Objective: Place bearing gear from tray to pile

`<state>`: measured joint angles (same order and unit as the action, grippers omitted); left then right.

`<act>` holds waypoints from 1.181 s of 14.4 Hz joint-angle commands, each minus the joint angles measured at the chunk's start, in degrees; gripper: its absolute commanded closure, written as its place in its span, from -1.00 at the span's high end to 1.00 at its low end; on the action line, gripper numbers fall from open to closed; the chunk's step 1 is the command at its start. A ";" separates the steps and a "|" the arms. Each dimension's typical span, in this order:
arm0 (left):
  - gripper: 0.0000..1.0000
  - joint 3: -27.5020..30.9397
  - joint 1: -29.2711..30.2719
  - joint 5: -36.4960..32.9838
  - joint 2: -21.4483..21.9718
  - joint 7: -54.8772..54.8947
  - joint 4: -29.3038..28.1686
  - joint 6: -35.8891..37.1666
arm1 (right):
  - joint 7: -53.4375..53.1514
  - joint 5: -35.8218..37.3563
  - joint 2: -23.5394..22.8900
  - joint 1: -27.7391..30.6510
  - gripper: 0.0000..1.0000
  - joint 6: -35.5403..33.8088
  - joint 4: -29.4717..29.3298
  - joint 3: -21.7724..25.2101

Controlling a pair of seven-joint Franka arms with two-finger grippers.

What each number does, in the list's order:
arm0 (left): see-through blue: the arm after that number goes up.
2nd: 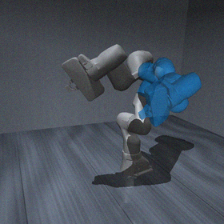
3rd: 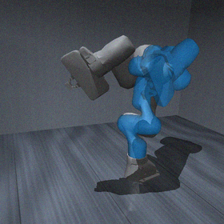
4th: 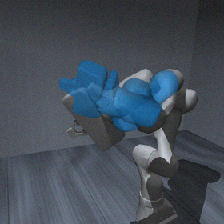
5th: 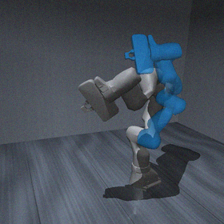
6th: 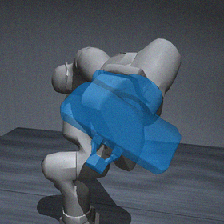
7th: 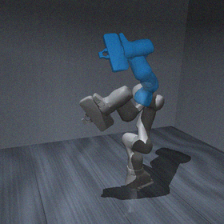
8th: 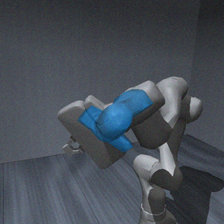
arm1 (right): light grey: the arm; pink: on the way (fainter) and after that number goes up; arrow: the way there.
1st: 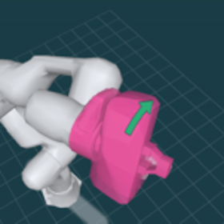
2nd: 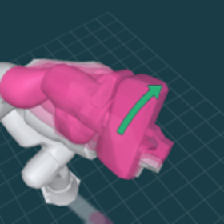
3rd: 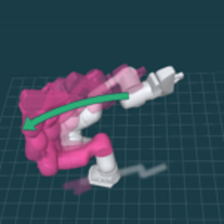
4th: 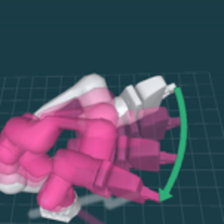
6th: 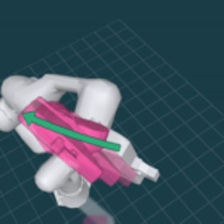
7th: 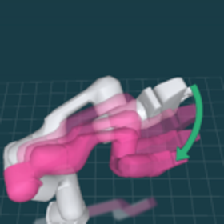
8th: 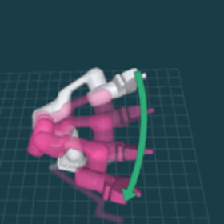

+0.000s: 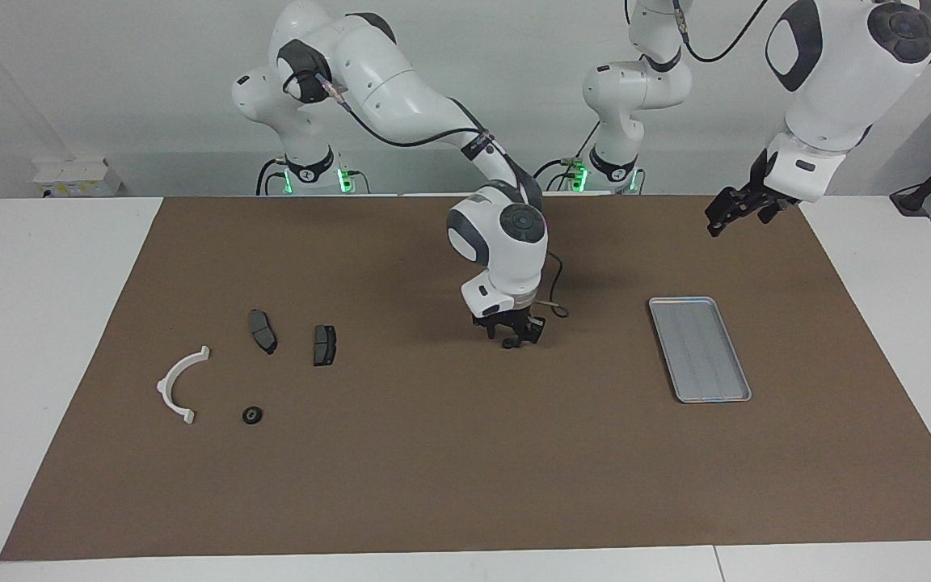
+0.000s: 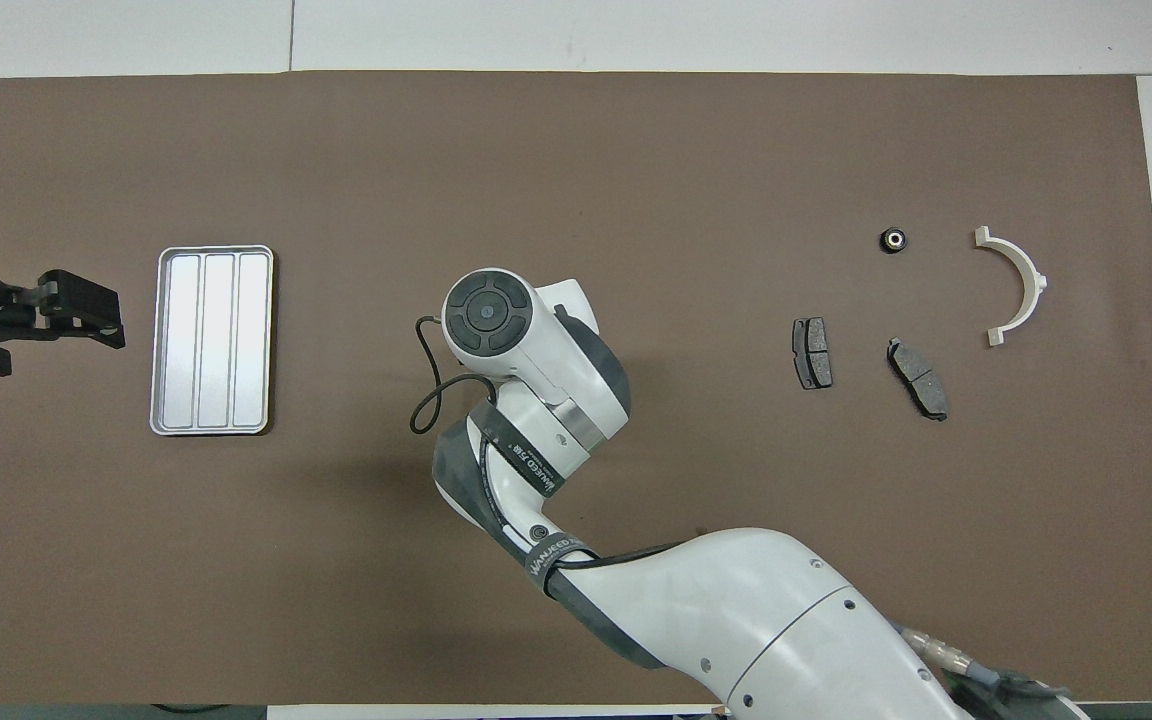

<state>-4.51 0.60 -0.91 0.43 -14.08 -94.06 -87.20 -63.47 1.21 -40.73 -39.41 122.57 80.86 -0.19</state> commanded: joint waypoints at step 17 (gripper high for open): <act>1.00 -0.41 0.45 0.65 1.41 0.28 -0.69 0.63 | 1.49 0.63 -2.34 2.74 -1.00 -5.20 -5.96 0.46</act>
<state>-4.62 0.61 -0.85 0.63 -14.08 -94.06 -87.20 -63.58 1.26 -42.02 -38.72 121.57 77.68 0.11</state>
